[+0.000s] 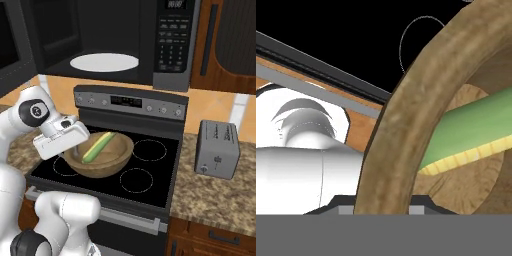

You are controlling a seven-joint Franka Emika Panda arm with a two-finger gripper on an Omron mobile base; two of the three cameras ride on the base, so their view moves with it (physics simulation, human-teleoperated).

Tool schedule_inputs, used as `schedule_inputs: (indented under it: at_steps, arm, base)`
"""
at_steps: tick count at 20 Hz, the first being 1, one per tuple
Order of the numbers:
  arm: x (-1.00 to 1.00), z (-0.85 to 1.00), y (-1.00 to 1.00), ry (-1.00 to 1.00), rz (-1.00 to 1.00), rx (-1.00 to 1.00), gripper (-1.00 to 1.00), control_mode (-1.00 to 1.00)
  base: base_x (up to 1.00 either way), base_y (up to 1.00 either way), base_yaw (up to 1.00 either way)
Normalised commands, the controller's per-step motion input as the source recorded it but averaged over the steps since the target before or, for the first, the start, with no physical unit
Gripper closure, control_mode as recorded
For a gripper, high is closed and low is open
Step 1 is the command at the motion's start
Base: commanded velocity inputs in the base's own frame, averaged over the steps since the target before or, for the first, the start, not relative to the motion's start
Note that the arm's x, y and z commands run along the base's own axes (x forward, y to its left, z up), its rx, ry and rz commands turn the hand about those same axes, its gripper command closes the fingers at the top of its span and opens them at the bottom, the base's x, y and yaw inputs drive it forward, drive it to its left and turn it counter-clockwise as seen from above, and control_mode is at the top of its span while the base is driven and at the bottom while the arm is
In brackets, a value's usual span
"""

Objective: Pick the corn from the sink and place it in the bowl. Then pick the bowl and place it in the microwave. Then close the microwave door and press the start button.

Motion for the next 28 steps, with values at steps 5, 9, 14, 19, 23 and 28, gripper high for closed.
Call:
schedule_inputs:
  at_steps: [5, 9, 14, 19, 23, 28]
  arm:
    - [0.0, 0.0, 0.0, 0.0, 0.0, 0.0, 1.0, 1.0]
    - [0.0, 0.0, 0.0, 0.0, 0.0, 0.0, 1.0, 1.0]
    - [-0.05, -0.02, 0.02, -0.01, 0.04, 0.0, 1.0, -1.0]
    - [-0.88, 0.19, 0.18, -0.08, 0.34, -0.01, 1.0, -1.0]
    - [-0.75, 0.58, 0.04, -0.03, 0.32, -0.01, 1.0, -1.0]
    - [-0.17, 0.79, 0.0, 0.0, 0.32, 0.0, 1.0, -1.0]
  base:
    - [0.85, 0.0, 0.0]
    - [0.66, 0.0, 0.01]
    - [0.06, 0.0, 0.01]
    - [0.0, 0.0, 0.0]
    - [0.0, 0.0, 0.0]
    - [0.0, 0.0, 0.0]
